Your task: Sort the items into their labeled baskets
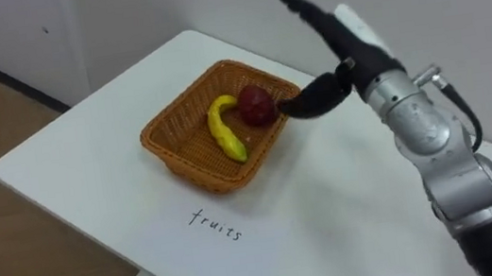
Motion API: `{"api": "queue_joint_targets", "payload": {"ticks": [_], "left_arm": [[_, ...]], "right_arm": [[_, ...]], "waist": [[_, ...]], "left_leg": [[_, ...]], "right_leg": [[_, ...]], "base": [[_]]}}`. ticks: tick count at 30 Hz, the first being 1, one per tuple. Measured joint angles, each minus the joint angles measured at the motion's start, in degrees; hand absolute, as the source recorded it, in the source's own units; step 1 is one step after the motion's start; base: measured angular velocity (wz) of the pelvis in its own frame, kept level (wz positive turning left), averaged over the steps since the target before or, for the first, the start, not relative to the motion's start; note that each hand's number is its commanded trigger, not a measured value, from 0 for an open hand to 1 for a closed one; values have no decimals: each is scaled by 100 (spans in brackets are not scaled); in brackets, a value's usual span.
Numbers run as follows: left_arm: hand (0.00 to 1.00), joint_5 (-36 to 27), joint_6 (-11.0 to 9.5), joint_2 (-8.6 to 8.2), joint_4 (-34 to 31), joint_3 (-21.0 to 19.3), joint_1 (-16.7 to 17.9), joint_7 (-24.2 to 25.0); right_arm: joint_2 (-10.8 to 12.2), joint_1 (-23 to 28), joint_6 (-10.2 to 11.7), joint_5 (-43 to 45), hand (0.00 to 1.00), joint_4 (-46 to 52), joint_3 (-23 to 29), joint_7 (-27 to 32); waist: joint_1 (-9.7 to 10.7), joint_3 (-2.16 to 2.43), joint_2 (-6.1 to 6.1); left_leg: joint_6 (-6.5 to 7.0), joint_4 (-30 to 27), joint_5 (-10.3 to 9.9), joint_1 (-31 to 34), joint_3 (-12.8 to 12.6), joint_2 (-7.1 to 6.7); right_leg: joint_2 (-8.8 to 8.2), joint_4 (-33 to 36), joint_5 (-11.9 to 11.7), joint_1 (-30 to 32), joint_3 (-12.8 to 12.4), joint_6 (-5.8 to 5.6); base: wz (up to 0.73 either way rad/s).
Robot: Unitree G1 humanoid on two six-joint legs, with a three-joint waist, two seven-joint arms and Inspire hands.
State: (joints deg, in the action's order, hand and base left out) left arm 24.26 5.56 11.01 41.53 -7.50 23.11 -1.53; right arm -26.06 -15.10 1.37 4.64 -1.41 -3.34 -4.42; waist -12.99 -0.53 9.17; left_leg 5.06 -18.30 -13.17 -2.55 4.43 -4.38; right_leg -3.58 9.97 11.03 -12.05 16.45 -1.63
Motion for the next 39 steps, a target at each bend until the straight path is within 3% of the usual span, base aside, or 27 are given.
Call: {"api": "queue_joint_targets", "payload": {"ticks": [4,7,10,18,22,32,36,39], "left_arm": [[0,2,-206,-50,50,-140,68,-12],[0,-1,-318,-54,160,-193,92,-25],[0,1,-378,-56,161,-205,94,-29],[0,-4,-532,-49,354,-219,70,-59],[0,5,-541,-48,355,-249,73,-60],[0,3,-545,-50,319,-334,50,-1],[0,-5,-560,-46,323,-334,82,-61],[0,-5,-563,-70,386,-333,178,-254]], "right_arm": [[-10,175,260,-221,0,457,571,260],[-11,207,288,-235,0,457,757,422],[-12,331,300,-264,0,462,1092,516],[-53,347,415,-228,0,468,1391,1053],[-125,486,416,-404,0,476,1612,1141],[-265,576,428,-1072,0,483,2467,1816],[-290,972,456,-1289,0,473,2679,2148],[-283,1240,451,-2075,0,461,2888,2407]], "waist": [[261,32,-260],[502,52,-359],[756,54,-380],[1146,72,-396],[1243,95,-372],[1579,98,-312],[1718,97,-292],[1766,98,-309]], "left_leg": [[24,47,-44,-109,-280,67],[21,137,-42,-202,-418,92],[18,165,-42,-198,-447,109],[-5,225,-55,-258,-722,192],[-5,365,-52,-400,-815,200],[-25,503,-55,-393,-1151,286],[-39,572,-63,-419,-1246,308],[-51,665,-66,-505,-1365,326]], "right_leg": [[27,-6,-24,-13,-237,-34],[27,-3,-24,-7,-330,-35],[30,89,-23,44,-357,-35],[73,83,-33,120,-519,-20],[71,97,-32,116,-590,-21],[133,75,-47,298,-822,-2],[164,69,-53,325,-914,7],[181,66,-54,354,-978,9]], "base": [[-31],[-33],[-9],[-18],[-10],[-18],[-15],[-21]]}}
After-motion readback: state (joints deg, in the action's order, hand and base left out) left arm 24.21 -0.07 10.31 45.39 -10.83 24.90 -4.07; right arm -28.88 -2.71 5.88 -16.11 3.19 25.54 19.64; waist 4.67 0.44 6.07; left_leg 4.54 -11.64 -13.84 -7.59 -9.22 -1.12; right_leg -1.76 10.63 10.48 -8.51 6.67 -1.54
